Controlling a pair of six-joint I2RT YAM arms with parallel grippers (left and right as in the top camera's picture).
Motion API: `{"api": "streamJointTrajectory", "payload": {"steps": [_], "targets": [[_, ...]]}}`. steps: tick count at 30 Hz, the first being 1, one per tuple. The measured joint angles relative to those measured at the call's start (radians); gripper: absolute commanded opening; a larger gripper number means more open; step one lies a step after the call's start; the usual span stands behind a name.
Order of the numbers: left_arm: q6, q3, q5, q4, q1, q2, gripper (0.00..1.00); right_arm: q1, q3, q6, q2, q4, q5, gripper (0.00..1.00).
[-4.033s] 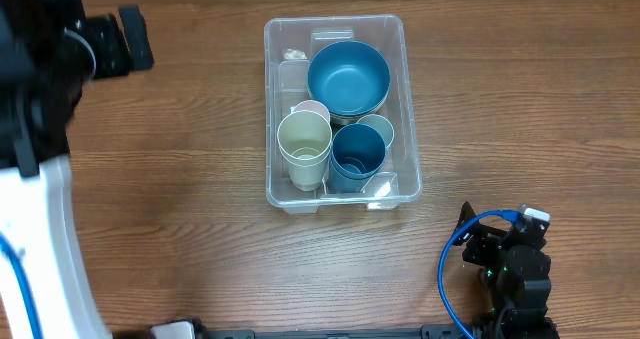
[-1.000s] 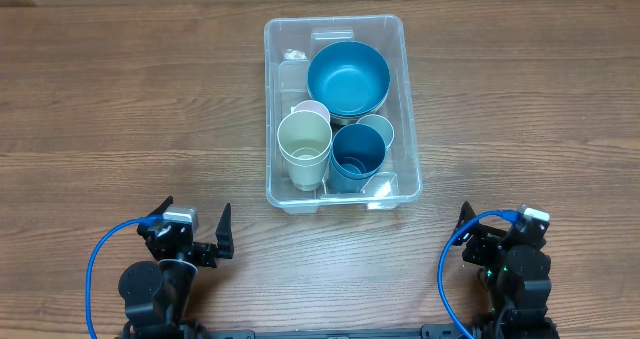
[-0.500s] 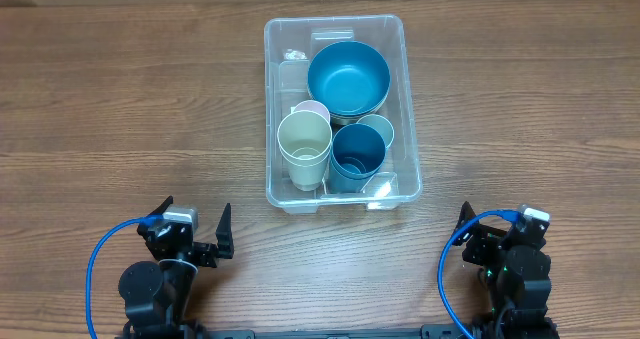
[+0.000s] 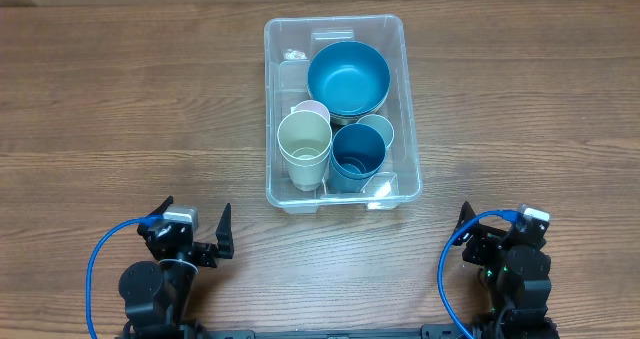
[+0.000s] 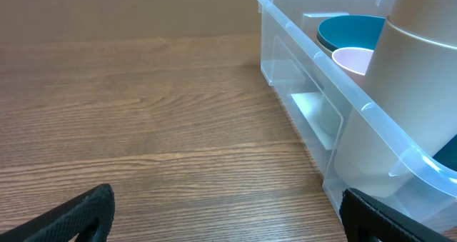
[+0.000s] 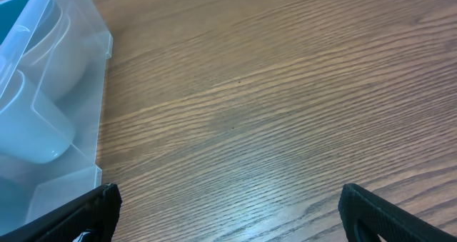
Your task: Pack container
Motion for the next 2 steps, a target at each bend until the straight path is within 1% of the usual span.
{"api": "streamJointTrajectory", "payload": {"steps": [2], "targets": [[0.000, 0.000, 0.000, 0.000, 0.000, 0.000, 1.00, 0.000, 0.000, 0.000, 0.000, 0.001, 0.000, 1.00]]}}
